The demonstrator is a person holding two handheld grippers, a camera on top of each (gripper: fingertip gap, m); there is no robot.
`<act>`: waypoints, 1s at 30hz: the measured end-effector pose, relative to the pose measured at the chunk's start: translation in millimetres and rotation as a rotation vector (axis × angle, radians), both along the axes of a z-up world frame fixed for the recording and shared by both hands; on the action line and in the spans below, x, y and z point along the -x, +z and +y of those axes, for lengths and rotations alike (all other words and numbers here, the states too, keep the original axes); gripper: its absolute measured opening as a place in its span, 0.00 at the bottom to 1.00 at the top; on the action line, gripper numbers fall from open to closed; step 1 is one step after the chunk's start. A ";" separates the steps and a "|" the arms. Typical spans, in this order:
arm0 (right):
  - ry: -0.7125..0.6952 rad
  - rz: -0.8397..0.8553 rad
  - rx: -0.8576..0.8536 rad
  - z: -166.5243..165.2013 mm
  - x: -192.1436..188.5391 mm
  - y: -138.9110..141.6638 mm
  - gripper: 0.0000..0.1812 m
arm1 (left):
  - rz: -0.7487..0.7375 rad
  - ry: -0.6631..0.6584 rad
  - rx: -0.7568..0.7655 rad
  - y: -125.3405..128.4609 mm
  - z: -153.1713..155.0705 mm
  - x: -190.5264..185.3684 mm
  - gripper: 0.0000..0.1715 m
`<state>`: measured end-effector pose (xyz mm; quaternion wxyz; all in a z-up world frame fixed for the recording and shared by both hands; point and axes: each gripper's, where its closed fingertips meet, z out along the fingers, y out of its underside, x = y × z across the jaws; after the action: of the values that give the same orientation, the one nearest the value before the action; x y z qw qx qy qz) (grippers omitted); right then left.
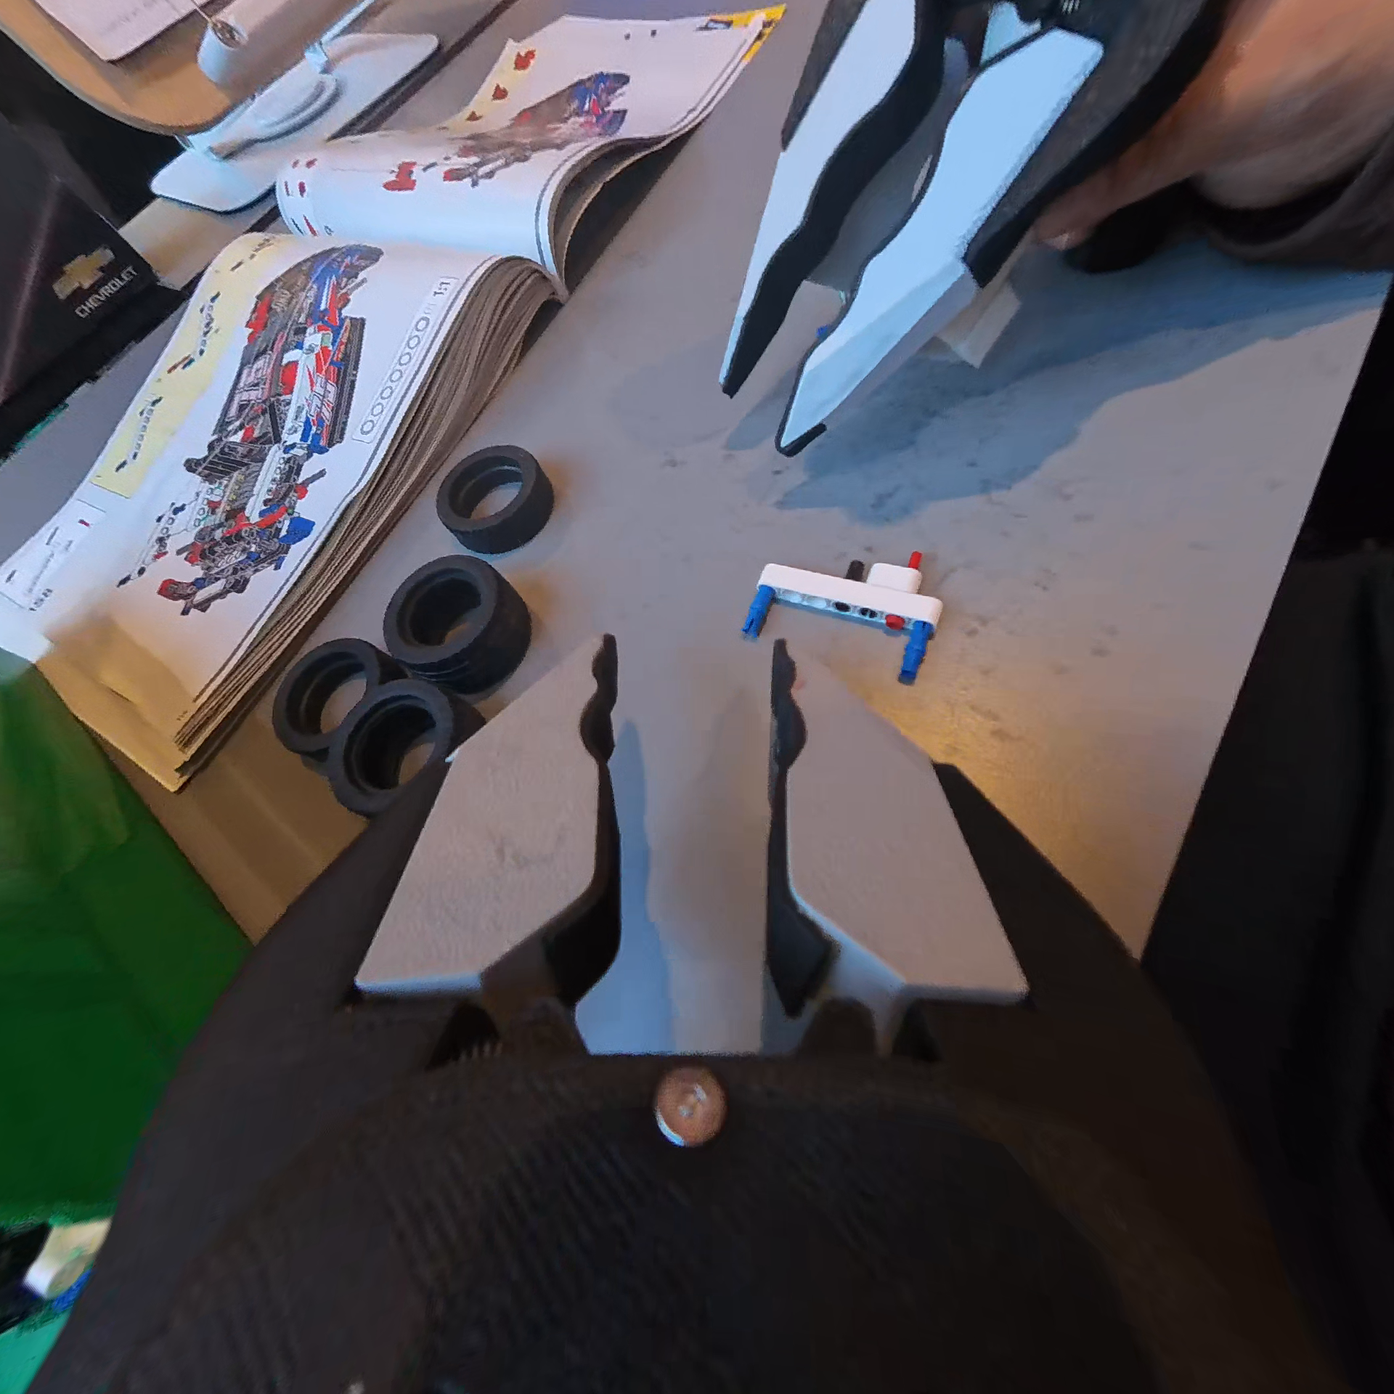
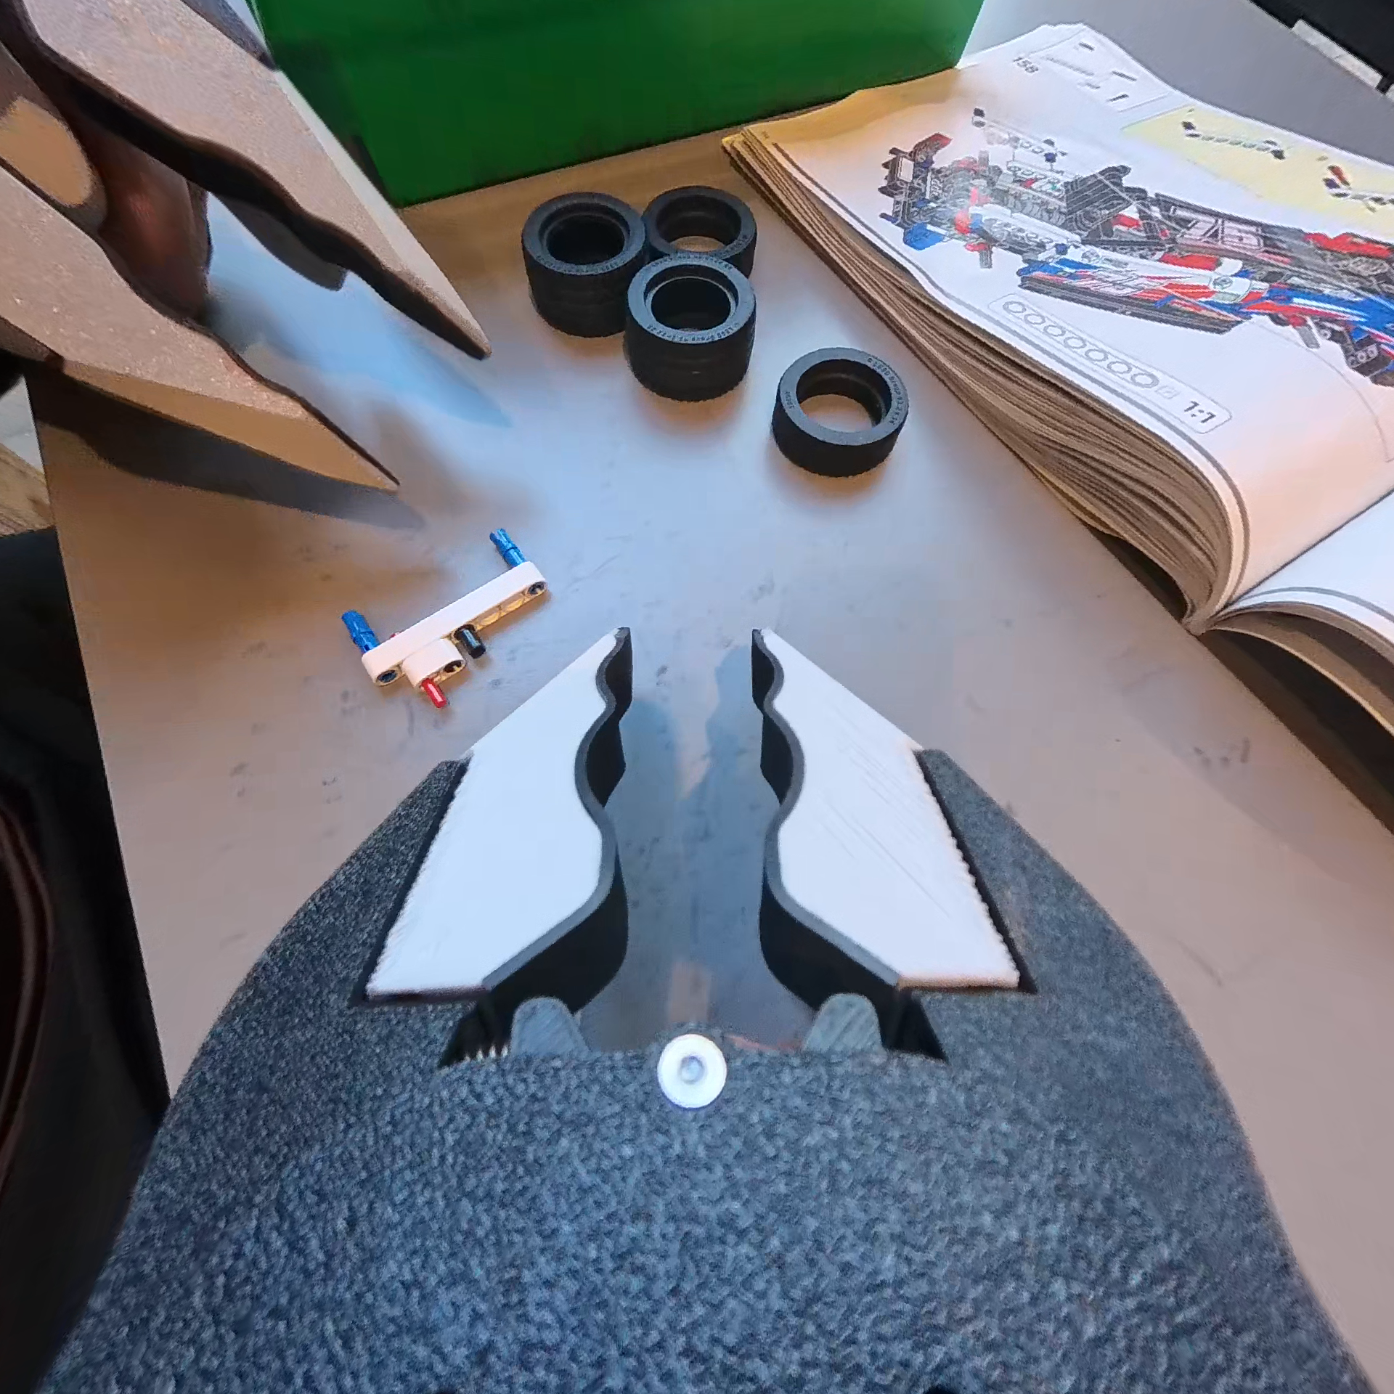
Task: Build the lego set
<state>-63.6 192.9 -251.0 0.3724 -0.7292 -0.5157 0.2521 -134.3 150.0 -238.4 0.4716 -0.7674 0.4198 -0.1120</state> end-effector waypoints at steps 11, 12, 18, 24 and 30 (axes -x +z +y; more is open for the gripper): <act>0.015 0.005 -0.006 -2.9 0.4 1.1 0.19 | -0.001 -0.006 0.035 -3.3 0.0 -0.4 0.24; 0.016 -0.001 -0.009 -3.2 0.4 0.4 0.19 | -0.003 -0.006 0.037 -3.1 0.0 -0.4 0.24; 0.013 -0.017 -0.022 -3.3 -0.1 -1.2 0.18 | 0.011 -0.009 0.044 -5.4 -0.3 -0.9 0.24; 0.015 -0.005 0.002 -3.6 -0.4 -0.8 0.18 | 0.018 -0.009 0.051 -6.9 -0.1 -1.0 0.24; 0.054 0.011 0.040 -8.8 0.9 -0.4 0.17 | 0.026 -0.012 0.068 -9.5 -0.3 -1.6 0.24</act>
<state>-64.5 184.2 -251.4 0.3535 -0.7210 -0.5281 0.2763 -132.7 149.7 -247.9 0.4389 -0.7818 0.4265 -0.1193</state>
